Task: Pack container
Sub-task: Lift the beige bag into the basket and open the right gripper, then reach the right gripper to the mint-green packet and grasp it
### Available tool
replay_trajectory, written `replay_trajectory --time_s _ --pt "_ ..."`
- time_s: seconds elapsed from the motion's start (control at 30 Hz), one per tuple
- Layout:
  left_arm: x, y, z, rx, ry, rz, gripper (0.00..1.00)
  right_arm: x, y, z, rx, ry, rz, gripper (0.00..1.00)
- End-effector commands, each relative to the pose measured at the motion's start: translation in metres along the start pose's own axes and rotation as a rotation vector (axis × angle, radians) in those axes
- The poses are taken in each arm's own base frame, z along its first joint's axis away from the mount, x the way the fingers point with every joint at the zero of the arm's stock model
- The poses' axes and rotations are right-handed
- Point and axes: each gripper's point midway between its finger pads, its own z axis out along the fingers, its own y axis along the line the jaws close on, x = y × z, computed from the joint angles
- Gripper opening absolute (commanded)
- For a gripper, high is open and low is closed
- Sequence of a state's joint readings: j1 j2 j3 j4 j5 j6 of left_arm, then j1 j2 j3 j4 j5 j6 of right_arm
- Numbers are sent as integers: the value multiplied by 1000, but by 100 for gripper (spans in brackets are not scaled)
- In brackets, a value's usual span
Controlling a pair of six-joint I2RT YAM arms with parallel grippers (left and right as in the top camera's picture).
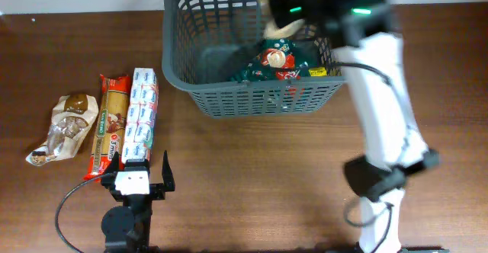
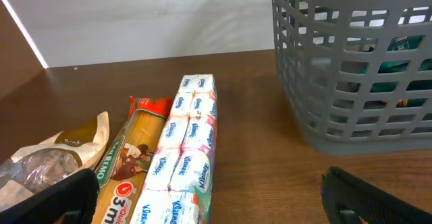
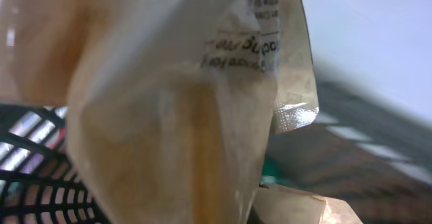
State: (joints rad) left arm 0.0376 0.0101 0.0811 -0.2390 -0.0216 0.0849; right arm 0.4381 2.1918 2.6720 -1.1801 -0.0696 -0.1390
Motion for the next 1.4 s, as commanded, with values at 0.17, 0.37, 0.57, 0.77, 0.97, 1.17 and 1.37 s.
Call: replay_trajectory --time_s 0.17,0.37,0.57,0.77,0.97,1.17,1.37 --pt "2 -2 1 11 -1 -2 99 56 51 102 -81 183 -49 4" --pt "2 -2 1 11 -1 -2 99 86 60 128 -122 268 7 14" --pt "2 -2 1 11 -1 -2 99 65 54 94 -103 222 2 57" --pt "2 -2 1 11 -1 -2 99 12 -20 -20 156 55 30 65" --pt "2 -2 1 11 -1 -2 99 16 -159 -154 439 -90 219 66" --pt "2 -2 1 11 -1 -2 99 103 -270 -202 576 -48 478 66" --pt "2 -2 1 11 -1 -2 99 218 -288 -151 503 198 705 68"
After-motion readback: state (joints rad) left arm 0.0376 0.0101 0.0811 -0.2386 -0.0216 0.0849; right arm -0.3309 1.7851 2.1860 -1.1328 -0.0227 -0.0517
